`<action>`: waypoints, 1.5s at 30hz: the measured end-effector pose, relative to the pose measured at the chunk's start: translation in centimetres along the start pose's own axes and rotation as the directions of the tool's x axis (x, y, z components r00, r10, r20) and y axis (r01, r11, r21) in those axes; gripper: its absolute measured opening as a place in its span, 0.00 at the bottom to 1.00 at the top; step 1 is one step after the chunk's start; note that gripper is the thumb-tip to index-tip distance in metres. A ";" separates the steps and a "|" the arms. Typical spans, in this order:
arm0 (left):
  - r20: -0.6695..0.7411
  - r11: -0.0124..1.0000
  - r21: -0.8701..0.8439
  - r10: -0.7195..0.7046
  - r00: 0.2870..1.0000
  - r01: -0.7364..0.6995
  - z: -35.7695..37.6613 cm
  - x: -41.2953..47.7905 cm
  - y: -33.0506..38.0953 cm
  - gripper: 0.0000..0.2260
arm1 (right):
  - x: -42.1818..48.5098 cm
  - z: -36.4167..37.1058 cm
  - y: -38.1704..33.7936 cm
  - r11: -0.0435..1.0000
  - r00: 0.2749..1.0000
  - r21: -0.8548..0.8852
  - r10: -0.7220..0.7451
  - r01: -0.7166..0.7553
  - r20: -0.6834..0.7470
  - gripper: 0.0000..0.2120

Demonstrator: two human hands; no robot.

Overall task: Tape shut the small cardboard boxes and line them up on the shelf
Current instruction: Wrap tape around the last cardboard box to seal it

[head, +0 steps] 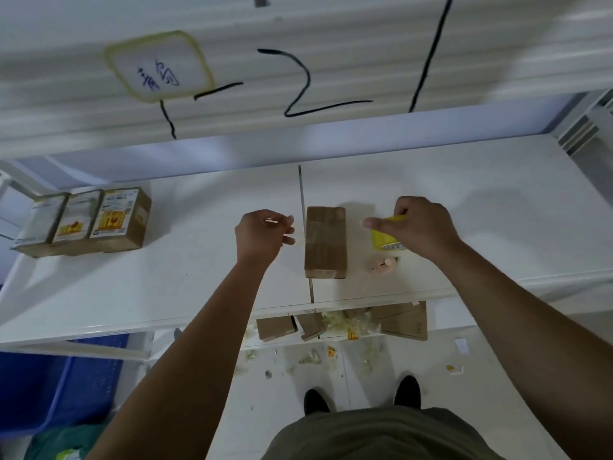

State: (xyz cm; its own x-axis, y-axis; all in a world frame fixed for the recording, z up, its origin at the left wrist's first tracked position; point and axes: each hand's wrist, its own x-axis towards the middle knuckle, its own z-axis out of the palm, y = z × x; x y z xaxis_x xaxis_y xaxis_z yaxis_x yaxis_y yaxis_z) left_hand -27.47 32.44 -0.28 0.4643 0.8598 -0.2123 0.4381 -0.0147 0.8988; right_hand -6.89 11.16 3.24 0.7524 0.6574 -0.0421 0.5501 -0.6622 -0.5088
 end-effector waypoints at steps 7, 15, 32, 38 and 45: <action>-0.011 0.998 0.007 -0.065 0.998 0.065 2.2 1.6 -2.4 0.04 | 1.8 2.1 -0.3 0.943 0.998 -0.333 0.013 0.009 0.063 0.33; -0.184 0.946 0.293 -0.088 0.979 0.140 6.2 -0.8 -3.3 0.24 | 2.4 4.5 -1.7 0.837 0.994 -0.537 -0.077 0.109 0.082 0.26; -0.037 0.895 -0.412 -0.207 0.978 0.174 8.9 -4.9 1.5 0.14 | 2.8 -0.6 0.9 0.970 0.994 0.232 0.057 -0.077 0.089 0.33; 0.064 0.627 -0.713 -0.386 0.920 0.313 7.8 -4.8 3.4 0.14 | 3.1 -4.9 1.3 0.827 0.922 0.562 -0.204 -0.016 0.327 0.26; 0.360 0.353 -0.821 -0.290 0.887 0.449 8.1 -6.4 3.6 0.22 | 3.0 -5.1 -0.3 0.840 0.912 0.533 -0.292 0.101 0.287 0.25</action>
State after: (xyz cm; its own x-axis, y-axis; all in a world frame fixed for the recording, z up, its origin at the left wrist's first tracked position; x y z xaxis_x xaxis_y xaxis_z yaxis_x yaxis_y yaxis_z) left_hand -22.61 22.69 1.21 0.5619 0.5827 -0.5871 -0.2683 0.7998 0.5370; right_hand -2.96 11.54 7.65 0.4220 0.8963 -0.1364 0.3450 -0.2979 -0.8901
